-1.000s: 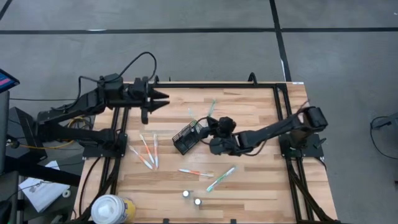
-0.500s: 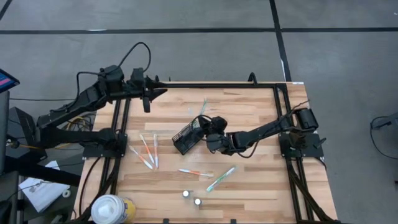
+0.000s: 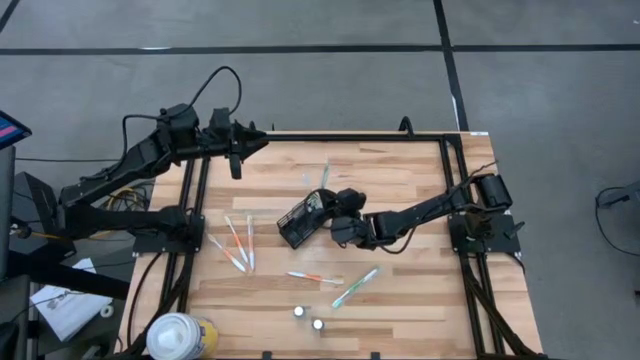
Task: Pick & Place toothbrushing station
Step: Put the right green toothbrush into the wire organizer, then put the green toothbrush into the wire organizer
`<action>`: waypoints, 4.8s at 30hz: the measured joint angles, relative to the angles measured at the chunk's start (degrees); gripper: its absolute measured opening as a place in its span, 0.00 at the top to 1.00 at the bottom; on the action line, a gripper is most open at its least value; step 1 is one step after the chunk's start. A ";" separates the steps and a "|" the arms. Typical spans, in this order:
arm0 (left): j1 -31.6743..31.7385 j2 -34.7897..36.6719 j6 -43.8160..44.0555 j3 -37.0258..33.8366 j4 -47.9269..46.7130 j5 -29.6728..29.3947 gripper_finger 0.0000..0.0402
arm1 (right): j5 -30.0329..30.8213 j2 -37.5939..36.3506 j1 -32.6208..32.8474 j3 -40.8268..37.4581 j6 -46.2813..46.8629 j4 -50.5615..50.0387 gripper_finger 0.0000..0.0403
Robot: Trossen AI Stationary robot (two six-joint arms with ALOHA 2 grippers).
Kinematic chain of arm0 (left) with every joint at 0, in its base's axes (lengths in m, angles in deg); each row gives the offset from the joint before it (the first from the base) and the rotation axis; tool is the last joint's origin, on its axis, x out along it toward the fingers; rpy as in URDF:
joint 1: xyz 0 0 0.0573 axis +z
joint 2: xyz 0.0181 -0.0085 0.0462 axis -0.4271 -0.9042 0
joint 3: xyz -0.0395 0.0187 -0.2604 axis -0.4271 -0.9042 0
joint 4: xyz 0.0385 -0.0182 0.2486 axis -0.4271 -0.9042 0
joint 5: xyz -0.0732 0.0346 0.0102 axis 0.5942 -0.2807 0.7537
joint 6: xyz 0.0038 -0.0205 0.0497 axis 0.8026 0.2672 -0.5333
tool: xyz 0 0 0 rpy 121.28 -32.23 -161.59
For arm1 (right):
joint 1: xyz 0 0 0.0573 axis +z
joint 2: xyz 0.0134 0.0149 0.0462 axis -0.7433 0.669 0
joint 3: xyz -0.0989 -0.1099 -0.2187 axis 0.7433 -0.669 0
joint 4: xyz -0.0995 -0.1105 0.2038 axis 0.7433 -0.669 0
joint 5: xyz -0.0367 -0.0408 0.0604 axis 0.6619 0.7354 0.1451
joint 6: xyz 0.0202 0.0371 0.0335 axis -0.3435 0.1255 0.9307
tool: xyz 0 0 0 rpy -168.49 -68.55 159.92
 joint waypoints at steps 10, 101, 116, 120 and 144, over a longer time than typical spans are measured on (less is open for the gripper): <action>0.00 0.00 -1.16 0.00 0.10 0.00 0.71 | -1.47 5.72 0.03 0.07 4.92 2.68 1.00; -0.02 0.00 -4.47 0.00 0.03 0.06 0.71 | -13.62 1.70 0.10 11.88 -3.00 -16.58 0.63; -0.22 0.00 0.79 0.00 0.11 3.81 0.71 | -16.88 -20.92 7.15 14.86 -4.27 -37.59 0.64; -1.83 -0.24 1.56 0.00 0.11 4.02 0.71 | -28.78 -19.45 8.42 14.87 -3.80 -38.96 0.65; -41.08 -24.89 20.81 0.00 -19.01 -38.18 0.71 | -64.02 0.83 5.75 17.93 -55.11 -64.84 0.67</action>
